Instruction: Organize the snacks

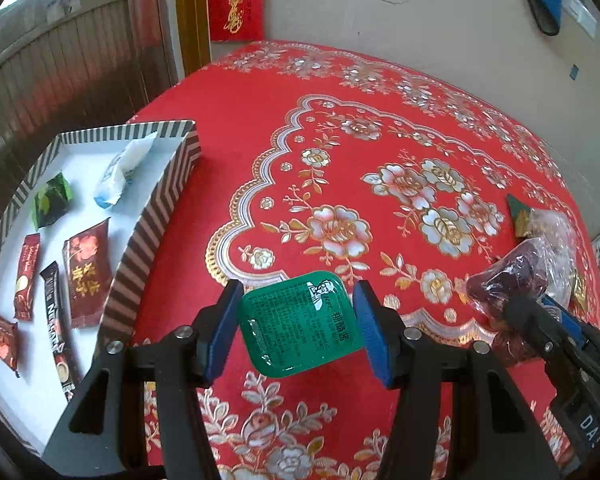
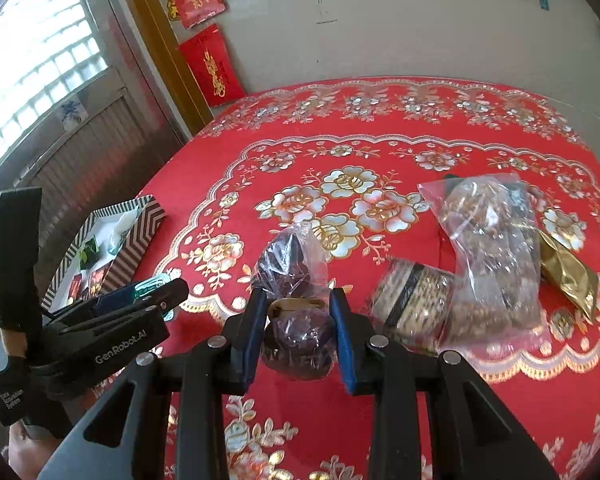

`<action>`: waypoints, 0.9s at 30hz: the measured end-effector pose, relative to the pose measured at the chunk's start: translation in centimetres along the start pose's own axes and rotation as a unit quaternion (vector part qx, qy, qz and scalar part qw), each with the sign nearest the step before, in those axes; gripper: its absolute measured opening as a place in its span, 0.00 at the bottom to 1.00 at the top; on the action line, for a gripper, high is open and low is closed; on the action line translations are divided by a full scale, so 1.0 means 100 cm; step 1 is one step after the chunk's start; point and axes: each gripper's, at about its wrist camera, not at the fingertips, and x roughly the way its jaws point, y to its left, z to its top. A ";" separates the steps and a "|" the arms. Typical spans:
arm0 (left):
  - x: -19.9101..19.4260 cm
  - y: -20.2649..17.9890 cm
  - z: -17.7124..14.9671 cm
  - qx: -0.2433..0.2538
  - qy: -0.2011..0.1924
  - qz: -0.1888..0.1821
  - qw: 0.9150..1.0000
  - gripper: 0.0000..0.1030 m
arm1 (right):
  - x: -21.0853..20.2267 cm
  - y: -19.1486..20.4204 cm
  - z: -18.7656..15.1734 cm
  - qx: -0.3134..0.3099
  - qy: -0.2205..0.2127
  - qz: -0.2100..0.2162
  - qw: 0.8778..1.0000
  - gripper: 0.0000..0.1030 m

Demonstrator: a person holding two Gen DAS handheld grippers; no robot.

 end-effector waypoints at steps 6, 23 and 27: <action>-0.018 -0.002 -0.012 0.020 -0.020 0.006 1.000 0.56 | -0.018 0.005 -0.011 0.007 -0.022 -0.020 1.000 0.31; -0.035 -0.006 -0.034 0.045 -0.031 0.003 0.998 0.56 | -0.029 0.006 -0.031 0.014 -0.019 -0.040 0.999 0.22; -0.033 -0.005 -0.035 0.043 -0.025 -0.003 0.999 0.56 | -0.033 0.001 -0.032 0.028 -0.021 -0.021 0.999 0.22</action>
